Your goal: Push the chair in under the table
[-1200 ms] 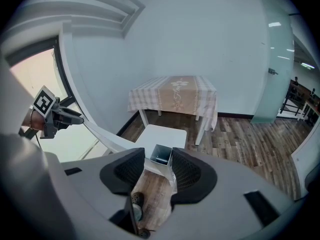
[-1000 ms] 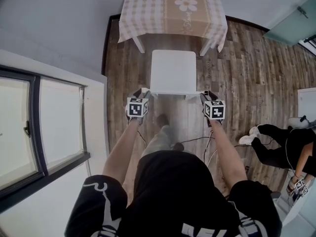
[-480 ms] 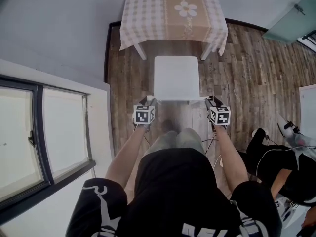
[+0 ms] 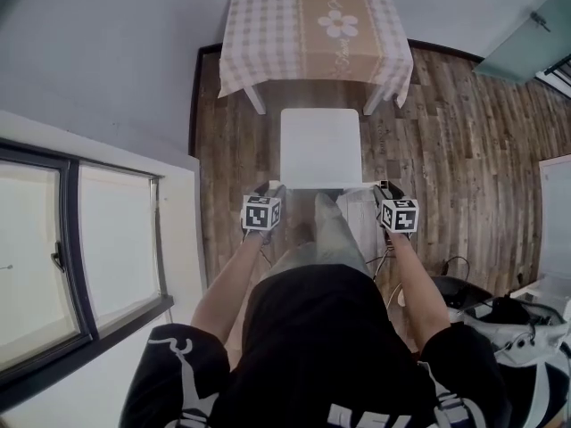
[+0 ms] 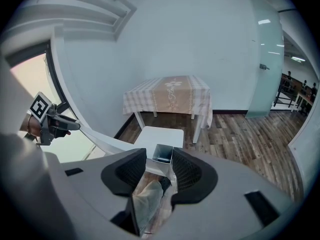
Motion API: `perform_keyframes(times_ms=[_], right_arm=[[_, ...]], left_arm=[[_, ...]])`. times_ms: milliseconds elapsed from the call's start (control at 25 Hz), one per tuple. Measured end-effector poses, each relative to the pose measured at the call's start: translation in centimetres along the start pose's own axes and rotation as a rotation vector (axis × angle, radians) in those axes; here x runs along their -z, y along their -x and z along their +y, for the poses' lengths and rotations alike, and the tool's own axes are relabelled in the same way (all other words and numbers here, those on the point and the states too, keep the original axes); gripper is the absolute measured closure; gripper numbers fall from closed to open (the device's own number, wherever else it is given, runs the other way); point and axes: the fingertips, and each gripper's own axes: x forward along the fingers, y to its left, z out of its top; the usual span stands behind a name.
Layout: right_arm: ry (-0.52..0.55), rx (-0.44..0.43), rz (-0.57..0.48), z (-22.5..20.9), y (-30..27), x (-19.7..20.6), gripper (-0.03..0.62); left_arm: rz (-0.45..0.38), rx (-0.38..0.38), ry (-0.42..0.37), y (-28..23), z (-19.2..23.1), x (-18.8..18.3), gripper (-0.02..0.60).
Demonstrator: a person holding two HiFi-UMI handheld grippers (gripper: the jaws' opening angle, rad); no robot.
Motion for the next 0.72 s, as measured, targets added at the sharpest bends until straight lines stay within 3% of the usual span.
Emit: perform_keyframes(times_ms=[280, 720], right_arm=[[-0.001, -0.004, -0.008, 0.1, 0.0, -0.3, 0.427], [-0.003, -0.007, -0.029, -0.9, -1.1, -1.8, 0.428]], left_arm=[[-0.012, 0.034, 0.019, 0.0, 0.3, -0.1, 0.397], [0.023, 0.026, 0.007, -1.2, 0.4, -1.8, 0.397]])
